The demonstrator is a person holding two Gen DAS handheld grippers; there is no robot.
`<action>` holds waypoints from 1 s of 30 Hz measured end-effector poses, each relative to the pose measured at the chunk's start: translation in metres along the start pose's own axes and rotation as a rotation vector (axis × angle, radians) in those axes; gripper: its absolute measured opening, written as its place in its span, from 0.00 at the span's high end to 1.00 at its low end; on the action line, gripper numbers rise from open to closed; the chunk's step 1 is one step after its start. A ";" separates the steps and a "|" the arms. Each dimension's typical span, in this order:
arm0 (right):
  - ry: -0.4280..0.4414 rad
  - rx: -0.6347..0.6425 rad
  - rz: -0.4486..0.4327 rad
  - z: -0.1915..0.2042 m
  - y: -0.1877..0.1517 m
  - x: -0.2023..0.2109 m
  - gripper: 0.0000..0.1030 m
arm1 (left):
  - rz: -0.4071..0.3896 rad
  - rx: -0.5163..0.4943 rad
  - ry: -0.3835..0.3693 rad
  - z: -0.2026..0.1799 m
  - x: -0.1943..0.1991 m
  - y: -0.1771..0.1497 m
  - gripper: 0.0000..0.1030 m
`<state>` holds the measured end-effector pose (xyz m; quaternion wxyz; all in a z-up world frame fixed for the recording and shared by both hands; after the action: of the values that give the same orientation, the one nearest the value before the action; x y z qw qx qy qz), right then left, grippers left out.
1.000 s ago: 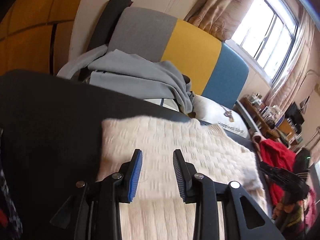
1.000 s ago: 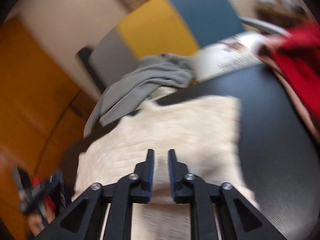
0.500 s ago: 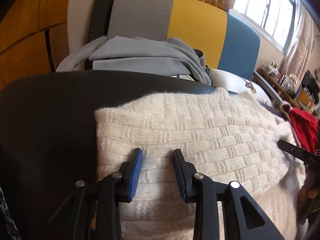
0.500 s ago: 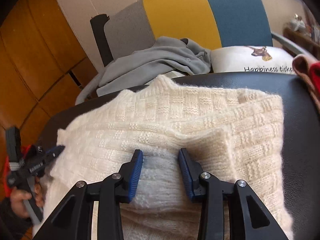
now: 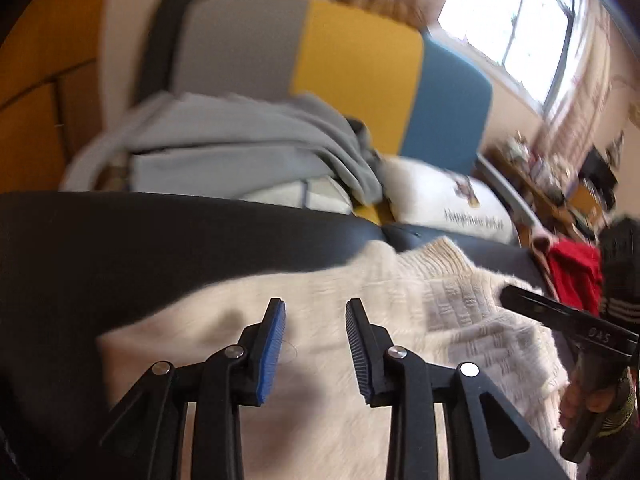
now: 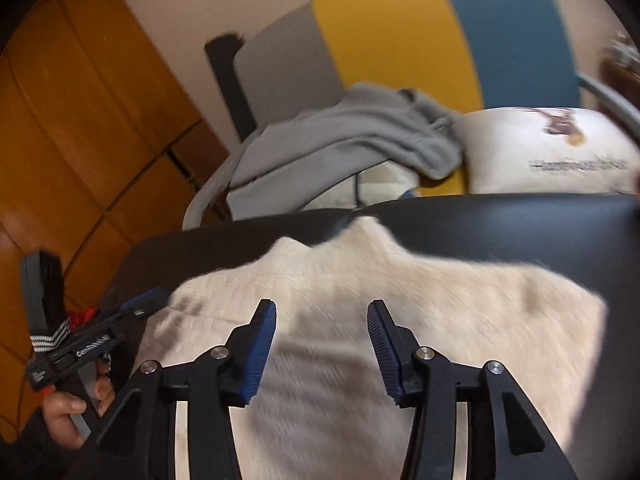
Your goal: Fold clothes
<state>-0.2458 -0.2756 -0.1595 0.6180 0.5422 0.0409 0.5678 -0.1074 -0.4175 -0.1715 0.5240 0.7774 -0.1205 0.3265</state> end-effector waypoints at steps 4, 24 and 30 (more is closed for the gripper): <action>-0.079 -0.032 0.076 -0.025 0.001 -0.045 0.53 | 0.076 -0.011 -0.017 -0.013 -0.042 -0.005 0.69; 0.042 -0.102 -0.027 -0.022 -0.023 0.082 0.33 | -0.098 0.033 0.013 0.012 0.056 -0.012 0.68; -0.036 -0.235 0.011 -0.039 -0.121 0.193 0.29 | -0.053 0.037 0.032 0.040 0.140 -0.095 0.67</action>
<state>-0.1243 -0.0786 -0.1535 0.6748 0.4766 -0.0400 0.5621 0.0645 -0.3920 -0.1616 0.5199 0.7846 -0.0853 0.3269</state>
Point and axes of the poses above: each gripper's, at about its wrist camera, not at the fingertips, and x roughly against the way its jaws point, z to its left, y to its top, the point moved 7 cm from there along -x, roughly the way its jaws point, and after that the axes turned 9 degrees about -z, right-handed, at the moved point
